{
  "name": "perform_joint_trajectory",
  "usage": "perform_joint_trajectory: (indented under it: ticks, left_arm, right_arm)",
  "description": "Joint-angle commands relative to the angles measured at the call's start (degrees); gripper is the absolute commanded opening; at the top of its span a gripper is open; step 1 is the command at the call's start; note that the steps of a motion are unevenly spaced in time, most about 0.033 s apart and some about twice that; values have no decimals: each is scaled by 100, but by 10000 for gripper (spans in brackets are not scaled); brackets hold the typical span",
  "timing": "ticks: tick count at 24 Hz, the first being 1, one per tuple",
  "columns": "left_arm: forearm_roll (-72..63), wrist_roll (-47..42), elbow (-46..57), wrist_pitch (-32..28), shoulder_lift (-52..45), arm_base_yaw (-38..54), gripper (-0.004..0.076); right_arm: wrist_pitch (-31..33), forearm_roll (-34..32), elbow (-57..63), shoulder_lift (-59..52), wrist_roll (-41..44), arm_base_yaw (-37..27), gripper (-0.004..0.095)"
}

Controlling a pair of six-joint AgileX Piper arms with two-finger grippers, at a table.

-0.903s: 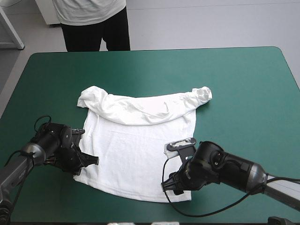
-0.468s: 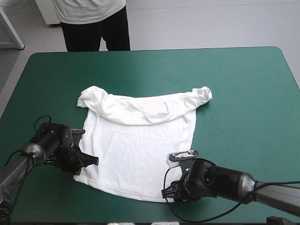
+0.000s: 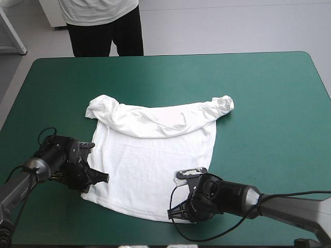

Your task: Fold the cloth

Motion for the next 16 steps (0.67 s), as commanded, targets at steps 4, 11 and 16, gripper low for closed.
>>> perform_joint_trajectory:
  ticks: [4, 11, 16]
  left_arm:
    - [323, 38, 275, -1073, 192, 6, -10]
    - [139, 350, 18, -489, -977, 6, -10]
    - [-469, 577, -1569, 166, -1849, 6, -10]
  right_arm:
    - [385, -151, 76, -14, -142, -7, -17]
    - [1083, -855, -293, -1191, -48, -309, -17]
    - [1726, -1344, -1622, -1907, -1183, -1254, -17]
